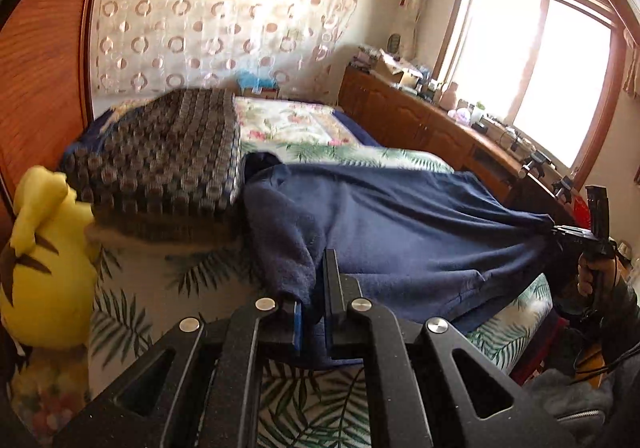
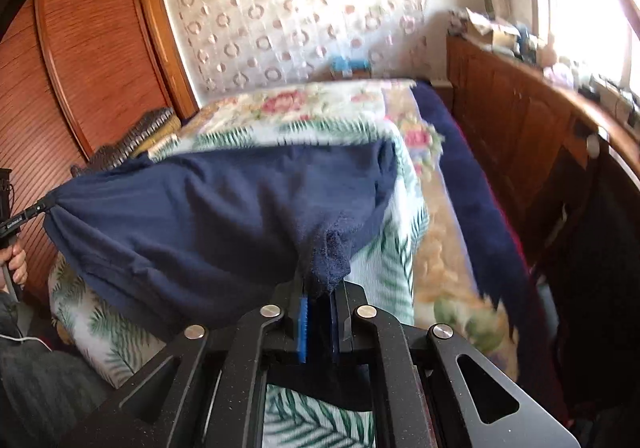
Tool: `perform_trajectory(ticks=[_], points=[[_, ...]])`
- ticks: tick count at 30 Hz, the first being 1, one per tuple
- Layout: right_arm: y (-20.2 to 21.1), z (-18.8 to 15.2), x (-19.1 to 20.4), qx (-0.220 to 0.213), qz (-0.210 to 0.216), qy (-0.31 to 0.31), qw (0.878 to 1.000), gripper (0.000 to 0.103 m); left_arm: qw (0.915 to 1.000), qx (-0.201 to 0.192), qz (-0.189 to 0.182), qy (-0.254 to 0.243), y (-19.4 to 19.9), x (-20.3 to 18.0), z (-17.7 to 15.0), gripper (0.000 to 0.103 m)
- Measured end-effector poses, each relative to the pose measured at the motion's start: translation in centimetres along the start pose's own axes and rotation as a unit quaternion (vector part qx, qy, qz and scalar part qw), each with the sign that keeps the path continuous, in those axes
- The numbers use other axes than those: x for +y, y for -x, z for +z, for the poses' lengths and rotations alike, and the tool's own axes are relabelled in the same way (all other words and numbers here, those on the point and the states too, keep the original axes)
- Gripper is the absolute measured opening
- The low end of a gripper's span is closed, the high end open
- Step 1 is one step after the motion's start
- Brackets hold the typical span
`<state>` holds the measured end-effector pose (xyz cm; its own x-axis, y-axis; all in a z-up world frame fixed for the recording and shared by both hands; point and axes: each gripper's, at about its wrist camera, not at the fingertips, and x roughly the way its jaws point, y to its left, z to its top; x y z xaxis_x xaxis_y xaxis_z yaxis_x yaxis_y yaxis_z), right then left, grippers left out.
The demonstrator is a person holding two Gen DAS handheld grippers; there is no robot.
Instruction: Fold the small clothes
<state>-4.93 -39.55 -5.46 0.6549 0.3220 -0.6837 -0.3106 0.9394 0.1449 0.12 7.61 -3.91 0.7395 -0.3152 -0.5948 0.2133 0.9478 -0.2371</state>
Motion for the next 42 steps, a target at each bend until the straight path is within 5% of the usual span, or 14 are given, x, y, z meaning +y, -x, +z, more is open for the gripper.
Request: perform_trajectory(ticks=[6,11,20,25,35,42], points=[[-0.9,-0.4,0.5,0.000,-0.050,0.023,0.999,0.040,1.0000,0.008,0.001,-0.006,-0.5,-1.1,0.1,0.008],[-0.5,0.2,1.7,-0.023,-0.069,0.039,0.997,0.046,0.9994,0.000,-0.011,-0.032,-0.9,-3.6,1.8,0.008],[-3.3,-0.5,2.6,-0.047,-0.039,0.039,0.997,0.049,0.9904,-0.018,-0.078,-0.113,-4.2,-12.0,7.8,0.008],[-2.9,-0.6,2.0,-0.061,-0.034,0.030,0.997,0.049,0.9787,-0.020,-0.130,-0.158,-6.0,-18.0,10.4,0.008],[-2.0,-1.4,1.0,-0.079,-0.045,0.016,0.996,0.049,0.9591,-0.001,-0.186,-0.213,-7.6,-25.3,10.8,0.008],[-2.0,-1.7,0.7,-0.080,-0.047,0.011,0.996,0.049,0.9533,0.000,-0.199,-0.227,-8.3,-28.2,11.5,0.008]])
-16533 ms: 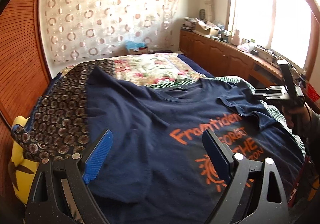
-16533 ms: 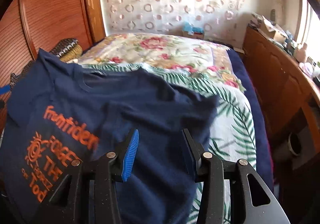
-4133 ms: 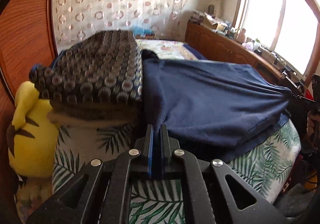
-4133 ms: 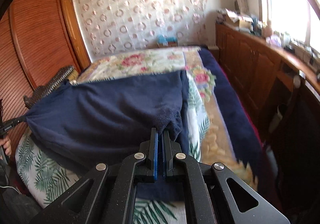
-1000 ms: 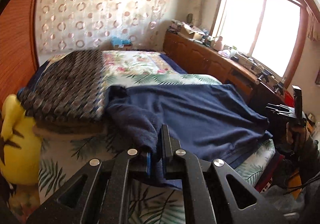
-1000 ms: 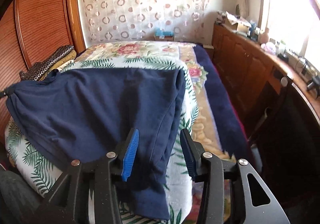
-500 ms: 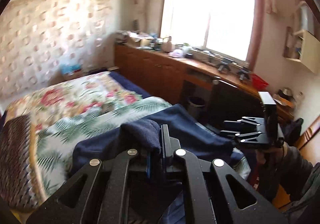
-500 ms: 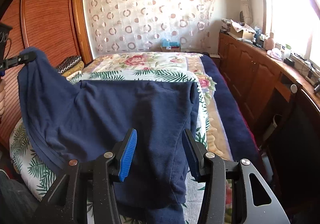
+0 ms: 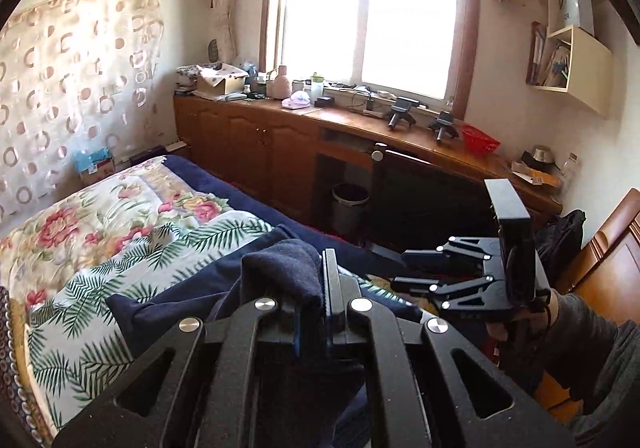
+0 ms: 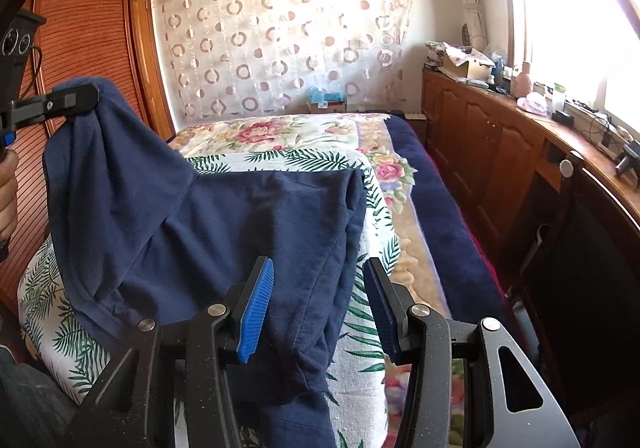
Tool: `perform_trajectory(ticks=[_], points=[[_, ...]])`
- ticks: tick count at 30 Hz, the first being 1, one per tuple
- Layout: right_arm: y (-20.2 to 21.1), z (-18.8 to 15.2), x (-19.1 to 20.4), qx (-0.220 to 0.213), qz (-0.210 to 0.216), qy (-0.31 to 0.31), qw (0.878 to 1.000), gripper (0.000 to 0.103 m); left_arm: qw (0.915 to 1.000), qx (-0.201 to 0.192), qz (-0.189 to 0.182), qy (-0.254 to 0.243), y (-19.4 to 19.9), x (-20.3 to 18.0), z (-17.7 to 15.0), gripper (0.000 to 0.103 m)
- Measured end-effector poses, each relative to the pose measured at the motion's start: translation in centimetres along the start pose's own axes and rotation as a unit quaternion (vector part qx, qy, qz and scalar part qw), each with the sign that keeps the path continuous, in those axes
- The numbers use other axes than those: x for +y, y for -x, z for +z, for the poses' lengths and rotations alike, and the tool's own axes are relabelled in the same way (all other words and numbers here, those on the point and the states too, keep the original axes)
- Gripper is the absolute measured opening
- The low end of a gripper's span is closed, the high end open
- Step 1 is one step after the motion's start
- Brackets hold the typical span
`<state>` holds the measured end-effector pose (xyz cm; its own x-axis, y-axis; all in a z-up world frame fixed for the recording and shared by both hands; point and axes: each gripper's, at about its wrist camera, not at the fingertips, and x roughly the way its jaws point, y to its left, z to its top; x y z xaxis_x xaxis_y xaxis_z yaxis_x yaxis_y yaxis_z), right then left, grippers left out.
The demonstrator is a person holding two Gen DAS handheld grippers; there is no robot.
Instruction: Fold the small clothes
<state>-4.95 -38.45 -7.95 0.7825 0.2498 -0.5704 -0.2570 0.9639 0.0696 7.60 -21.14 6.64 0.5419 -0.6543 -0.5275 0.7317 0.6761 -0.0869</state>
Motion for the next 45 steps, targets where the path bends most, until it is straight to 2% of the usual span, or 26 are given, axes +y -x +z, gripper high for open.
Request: perform_trajectory(ticks=[3,4,5,7,8,10,12,18,25,34,36,45], points=[[0.3,0.2,0.2,-0.002,0.002,0.000,1.000,0.049,0.9999,0.011,0.004,0.003,-1.2,-0.1,0.2,0.009],[0.4,0.1,0.1,-0.002,0.003,0.000,1.000,0.049,0.9998,0.020,0.002,0.005,-1.6,0.0,0.0,0.014],[0.4,0.1,0.1,-0.002,0.003,0.001,1.000,0.049,0.9995,0.031,-0.001,0.006,-2.0,0.2,-0.2,0.019],[0.3,0.1,0.1,-0.002,0.003,0.002,1.000,0.049,0.9993,0.037,0.003,0.005,-2.3,0.3,-0.9,0.048],[0.2,0.1,0.2,-0.001,0.003,0.003,1.000,0.049,0.9993,0.035,0.012,0.003,-2.2,0.5,-1.2,0.051],[0.2,0.1,0.2,0.000,0.004,0.004,1.000,0.049,0.9993,0.033,0.019,0.008,-1.7,1.2,-1.8,0.066],[0.0,0.3,0.3,0.001,0.005,0.005,1.000,0.049,0.9989,0.029,0.030,0.019,-1.1,1.9,-2.4,0.072],[-0.7,1.4,1.4,0.002,0.013,0.020,1.000,0.049,0.9956,0.031,0.072,0.050,0.9,5.2,-5.3,0.073],[-2.6,3.1,3.9,0.003,0.037,0.045,0.998,0.049,0.9867,0.041,0.126,0.094,2.9,9.2,-9.3,0.073],[-7.4,5.3,9.0,0.020,0.088,0.084,0.992,0.049,0.9769,0.043,0.166,0.128,5.3,11.8,-13.0,0.073],[-8.7,5.7,10.4,0.025,0.099,0.097,0.990,0.053,0.9755,0.042,0.170,0.133,5.7,12.5,-13.5,0.073],[-13.9,7.5,15.8,0.060,0.134,0.153,0.977,0.054,0.9715,0.041,0.185,0.142,6.7,13.7,-14.8,0.073]])
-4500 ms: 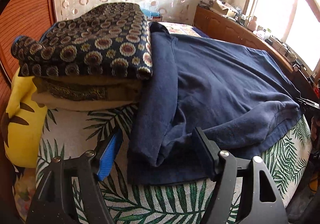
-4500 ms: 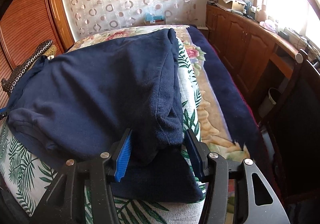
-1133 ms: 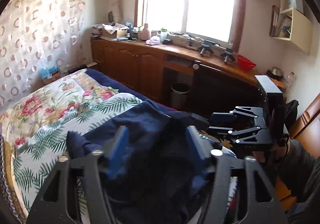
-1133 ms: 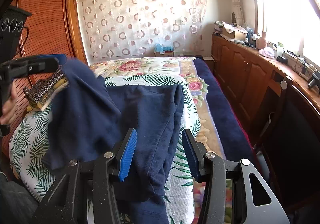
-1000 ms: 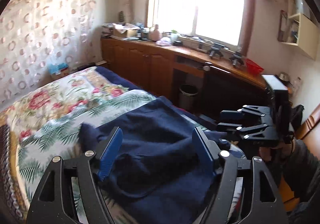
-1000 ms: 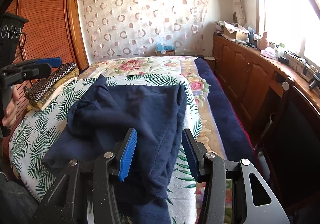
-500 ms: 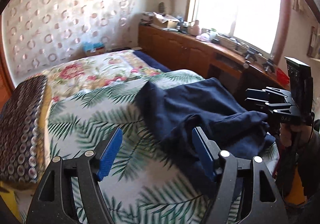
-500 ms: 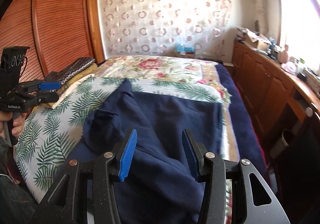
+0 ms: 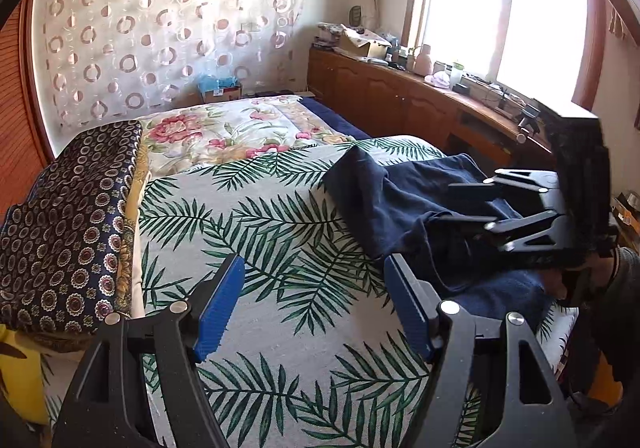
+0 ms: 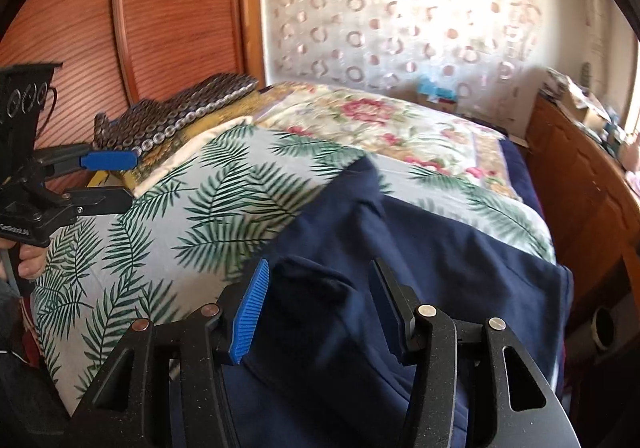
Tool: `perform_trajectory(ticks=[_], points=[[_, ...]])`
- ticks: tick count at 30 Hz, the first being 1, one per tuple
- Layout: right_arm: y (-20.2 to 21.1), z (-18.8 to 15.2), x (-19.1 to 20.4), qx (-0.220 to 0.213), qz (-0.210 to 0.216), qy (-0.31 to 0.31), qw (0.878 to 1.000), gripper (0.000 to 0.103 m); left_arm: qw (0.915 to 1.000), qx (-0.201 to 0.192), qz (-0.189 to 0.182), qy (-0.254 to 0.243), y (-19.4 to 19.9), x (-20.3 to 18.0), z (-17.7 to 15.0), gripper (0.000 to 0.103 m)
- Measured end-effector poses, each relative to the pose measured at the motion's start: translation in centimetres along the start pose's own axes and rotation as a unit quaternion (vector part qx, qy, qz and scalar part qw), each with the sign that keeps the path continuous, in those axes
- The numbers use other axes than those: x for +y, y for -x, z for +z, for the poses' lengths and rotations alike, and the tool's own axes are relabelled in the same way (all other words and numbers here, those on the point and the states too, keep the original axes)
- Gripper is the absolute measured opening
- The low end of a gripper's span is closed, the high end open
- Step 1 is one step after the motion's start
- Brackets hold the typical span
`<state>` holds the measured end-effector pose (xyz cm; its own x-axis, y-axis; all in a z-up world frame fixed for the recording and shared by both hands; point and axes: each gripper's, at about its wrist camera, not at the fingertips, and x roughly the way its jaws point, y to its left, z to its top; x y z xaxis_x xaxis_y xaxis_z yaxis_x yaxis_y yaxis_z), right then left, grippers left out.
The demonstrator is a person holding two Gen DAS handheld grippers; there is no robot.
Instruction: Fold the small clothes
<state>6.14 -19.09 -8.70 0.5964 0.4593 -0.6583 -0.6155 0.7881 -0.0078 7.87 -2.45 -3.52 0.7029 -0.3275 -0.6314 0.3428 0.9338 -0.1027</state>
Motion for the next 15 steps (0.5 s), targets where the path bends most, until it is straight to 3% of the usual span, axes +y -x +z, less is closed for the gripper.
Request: perform_trajectory(ticks=[5,15], points=[[-1.9,0.8,0.3,0.010,0.019,0.010,1.000,0.067,1.0000,-0.001,0.005,-0.003,0.2,0.2,-0.4,0.073],[-5.1,0.5,0.8,0.061,0.010,0.026,0.998,0.068,1.0000,0.005,0.004,0.003,0.0,0.3,-0.7,0.073]])
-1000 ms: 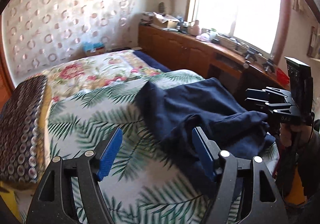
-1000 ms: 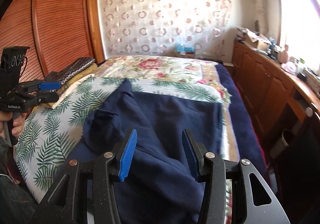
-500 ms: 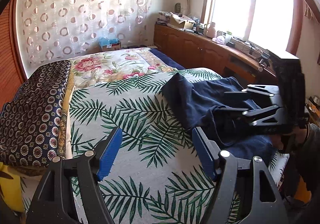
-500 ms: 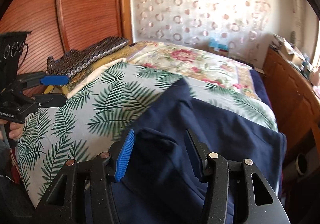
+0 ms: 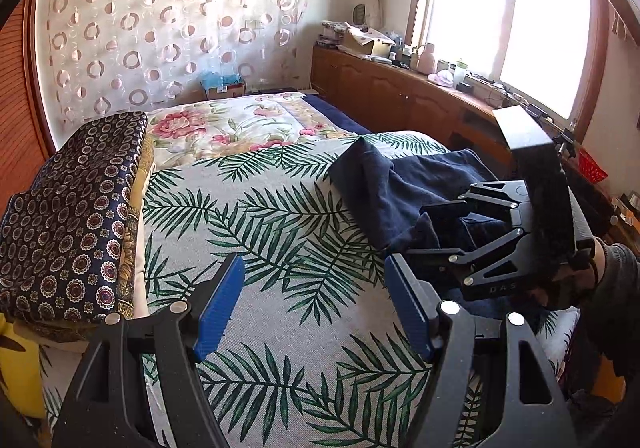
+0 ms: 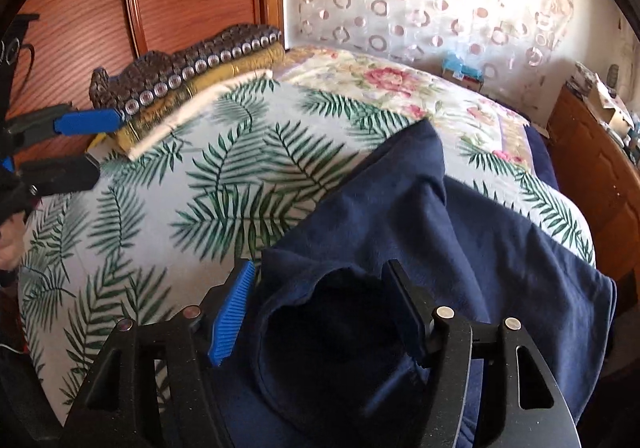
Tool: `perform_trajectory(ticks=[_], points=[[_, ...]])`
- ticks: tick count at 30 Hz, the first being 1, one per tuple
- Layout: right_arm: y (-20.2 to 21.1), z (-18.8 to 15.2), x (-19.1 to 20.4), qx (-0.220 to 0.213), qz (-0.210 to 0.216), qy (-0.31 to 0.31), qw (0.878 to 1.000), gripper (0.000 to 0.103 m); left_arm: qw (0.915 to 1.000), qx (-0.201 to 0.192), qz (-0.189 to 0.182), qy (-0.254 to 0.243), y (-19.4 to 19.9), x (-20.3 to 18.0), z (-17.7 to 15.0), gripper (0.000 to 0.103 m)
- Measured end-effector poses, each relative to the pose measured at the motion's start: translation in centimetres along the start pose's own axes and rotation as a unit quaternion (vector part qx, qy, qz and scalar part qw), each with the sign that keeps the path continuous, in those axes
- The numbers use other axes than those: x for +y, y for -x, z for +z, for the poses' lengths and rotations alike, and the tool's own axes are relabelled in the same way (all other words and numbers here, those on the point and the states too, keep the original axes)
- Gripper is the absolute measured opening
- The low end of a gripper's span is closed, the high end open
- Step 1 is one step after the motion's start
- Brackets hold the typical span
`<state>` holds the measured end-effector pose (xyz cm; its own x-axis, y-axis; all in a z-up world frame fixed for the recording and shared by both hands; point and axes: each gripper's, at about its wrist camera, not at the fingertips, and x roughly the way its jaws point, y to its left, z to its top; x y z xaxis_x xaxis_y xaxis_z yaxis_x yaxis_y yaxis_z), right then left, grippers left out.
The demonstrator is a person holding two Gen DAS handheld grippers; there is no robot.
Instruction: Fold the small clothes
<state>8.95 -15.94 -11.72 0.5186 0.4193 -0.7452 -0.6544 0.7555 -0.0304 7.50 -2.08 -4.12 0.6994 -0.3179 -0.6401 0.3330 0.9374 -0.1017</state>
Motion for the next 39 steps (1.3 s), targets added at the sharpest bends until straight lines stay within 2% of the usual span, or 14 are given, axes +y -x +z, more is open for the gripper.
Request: perform_trajectory(ticks=[10,11,12,14,15,19,21,24,30,34,38,39], points=[[0.1,-0.8,0.9,-0.004,-0.006,0.012,1.000,0.066,1.0000,0.006,-0.005,0.003,-0.5,0.0,-0.5,0.073],[0.4,-0.9,0.9,-0.007,-0.006,0.013,1.000,0.051,1.0000,0.007,-0.005,0.003,-0.6,0.0,-0.5,0.073],[0.7,-1.0,0.7,-0.012,-0.002,0.014,1.000,0.030,0.9999,0.007,-0.006,0.004,-0.7,0.0,-0.5,0.073],[1.2,-1.2,0.3,-0.017,0.012,0.011,1.000,0.009,0.9999,0.008,-0.008,0.004,-0.8,0.0,-0.4,0.073],[1.6,-1.2,0.2,-0.024,0.014,0.011,1.000,0.005,0.9999,0.009,-0.008,0.004,-1.0,-0.1,-0.4,0.073],[4.4,-1.0,-1.3,-0.072,0.012,-0.009,0.997,0.004,0.9999,0.011,-0.012,0.000,-1.4,-0.4,-0.3,0.073],[6.2,-0.8,-3.0,-0.096,-0.004,-0.026,0.995,0.004,0.9998,0.012,-0.016,0.000,-1.6,-0.6,-0.1,0.073],[7.9,-0.5,-6.0,-0.111,-0.037,-0.047,0.992,0.003,0.9997,0.013,-0.021,0.000,-1.9,-1.1,0.2,0.073],[8.5,-0.4,-13.2,-0.101,-0.117,-0.096,0.983,0.003,0.9992,0.014,-0.035,-0.012,-2.6,-2.9,0.7,0.073],[7.7,-1.1,-18.1,-0.091,-0.156,-0.163,0.970,0.003,0.9989,0.018,-0.041,-0.018,-3.0,-3.9,0.6,0.073],[5.7,-2.1,-20.4,-0.065,-0.191,-0.208,0.957,0.003,0.9985,0.025,-0.044,-0.021,-3.4,-4.5,0.5,0.073],[5.1,-2.2,-20.5,-0.052,-0.198,-0.212,0.956,0.008,0.9984,0.026,-0.045,-0.022,-3.5,-4.6,0.5,0.073]])
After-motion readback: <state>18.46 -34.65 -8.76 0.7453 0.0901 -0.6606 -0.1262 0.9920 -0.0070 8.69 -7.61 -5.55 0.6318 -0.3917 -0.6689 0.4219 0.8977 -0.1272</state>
